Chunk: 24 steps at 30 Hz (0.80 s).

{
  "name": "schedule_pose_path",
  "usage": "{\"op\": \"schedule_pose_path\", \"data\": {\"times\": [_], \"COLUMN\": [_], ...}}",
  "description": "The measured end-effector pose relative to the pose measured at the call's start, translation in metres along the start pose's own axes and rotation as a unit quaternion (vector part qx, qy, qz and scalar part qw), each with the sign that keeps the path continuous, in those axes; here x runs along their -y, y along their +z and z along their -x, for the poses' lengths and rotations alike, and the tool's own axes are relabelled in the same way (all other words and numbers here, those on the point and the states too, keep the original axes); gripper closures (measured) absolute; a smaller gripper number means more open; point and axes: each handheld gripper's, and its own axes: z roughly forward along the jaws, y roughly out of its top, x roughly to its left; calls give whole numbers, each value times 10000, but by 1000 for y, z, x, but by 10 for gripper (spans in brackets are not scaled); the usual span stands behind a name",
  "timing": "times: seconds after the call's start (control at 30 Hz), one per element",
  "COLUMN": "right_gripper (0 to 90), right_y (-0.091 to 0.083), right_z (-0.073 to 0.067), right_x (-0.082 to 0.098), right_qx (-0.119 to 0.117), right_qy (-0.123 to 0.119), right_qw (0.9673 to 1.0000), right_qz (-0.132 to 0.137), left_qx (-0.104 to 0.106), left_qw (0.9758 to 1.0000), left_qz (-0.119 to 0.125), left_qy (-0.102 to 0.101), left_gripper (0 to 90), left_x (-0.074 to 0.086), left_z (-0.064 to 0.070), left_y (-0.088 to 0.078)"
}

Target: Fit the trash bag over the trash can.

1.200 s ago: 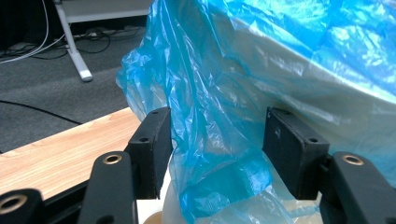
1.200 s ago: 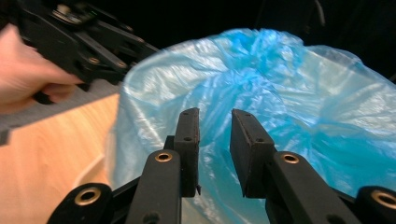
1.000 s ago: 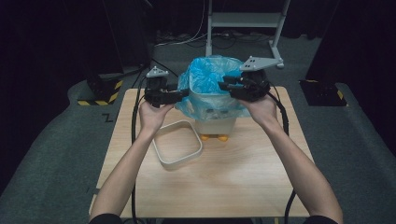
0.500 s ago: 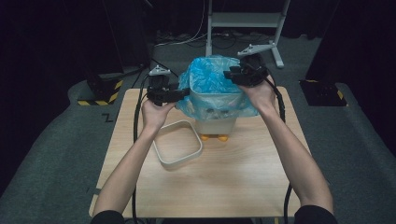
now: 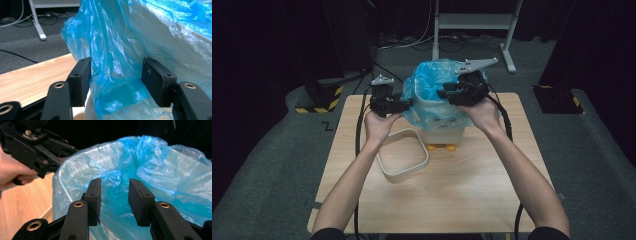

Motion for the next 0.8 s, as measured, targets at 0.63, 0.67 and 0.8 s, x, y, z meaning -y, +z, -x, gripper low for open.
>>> {"op": "schedule_pose_path", "data": {"times": [0.63, 0.67, 0.8], "right_gripper": [474, 473, 472], "right_y": [-48, -51, -59], "right_z": [7, 7, 10], "right_x": [6, 8, 16], "right_qx": [301, 334, 431], "right_qy": [221, 234, 293], "right_qw": [9974, 9972, 9964], "right_qz": [610, 623, 664], "left_qx": [-44, -46, -73], "left_qw": [9996, 9997, 9995], "left_qz": [220, 207, 263], "left_qy": [146, 154, 141], "left_gripper": [397, 394, 392], "left_x": [2, 3, 5], "left_z": [6, 6, 5], "left_y": [-27, -28, -31]}}
